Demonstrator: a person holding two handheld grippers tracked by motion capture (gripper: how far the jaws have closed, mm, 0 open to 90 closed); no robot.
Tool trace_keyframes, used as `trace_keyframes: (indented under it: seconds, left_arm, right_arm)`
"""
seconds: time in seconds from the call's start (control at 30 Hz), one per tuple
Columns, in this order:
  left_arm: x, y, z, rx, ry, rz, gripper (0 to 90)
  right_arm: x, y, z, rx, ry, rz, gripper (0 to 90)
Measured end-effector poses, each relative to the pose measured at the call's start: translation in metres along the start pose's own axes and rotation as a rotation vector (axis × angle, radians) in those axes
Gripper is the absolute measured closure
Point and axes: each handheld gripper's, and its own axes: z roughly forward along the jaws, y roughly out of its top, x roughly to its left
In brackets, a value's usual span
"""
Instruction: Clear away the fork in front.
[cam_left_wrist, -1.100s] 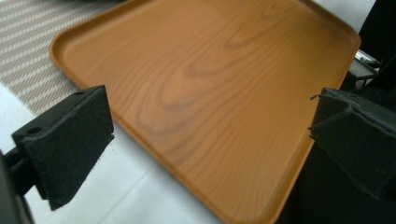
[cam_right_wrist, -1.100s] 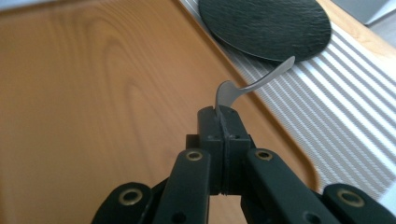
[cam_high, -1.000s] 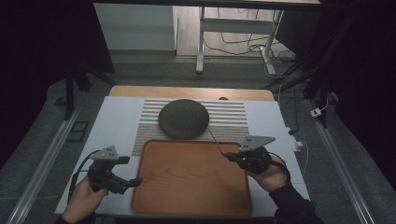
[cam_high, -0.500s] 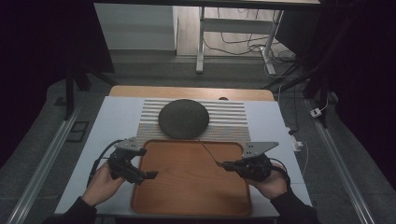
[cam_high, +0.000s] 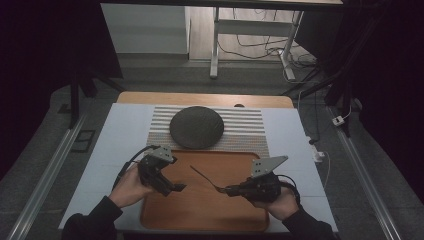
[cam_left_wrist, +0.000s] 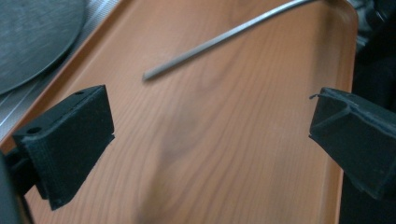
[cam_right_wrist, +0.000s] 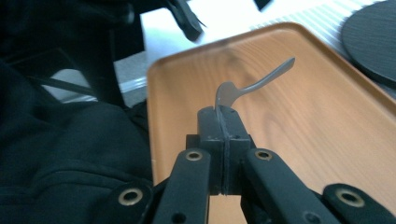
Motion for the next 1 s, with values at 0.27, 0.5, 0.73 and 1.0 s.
trace_keyframes:
  seconds: [0.27, 0.5, 0.73, 1.0]
  left_arm:
    - [-0.006, 0.011, 0.017, 0.050, -0.066, 0.143, 10.7]
    - [-0.012, 0.010, 0.021, 0.105, -0.135, 0.247, 36.9]
    - [-0.016, 0.007, 0.021, 0.124, -0.188, 0.309, 59.6]
    - [-0.024, 0.007, 0.024, 0.156, -0.229, 0.425, 75.1]
  right_arm:
    - [0.007, 0.005, 0.007, 0.006, 0.091, -0.040, 88.8]
    - [0.014, 0.008, 0.008, 0.023, 0.161, -0.082, 88.9]
    - [0.018, 0.011, 0.010, 0.045, 0.206, -0.124, 88.8]
    - [0.018, 0.010, 0.011, 0.066, 0.236, -0.142, 88.8]
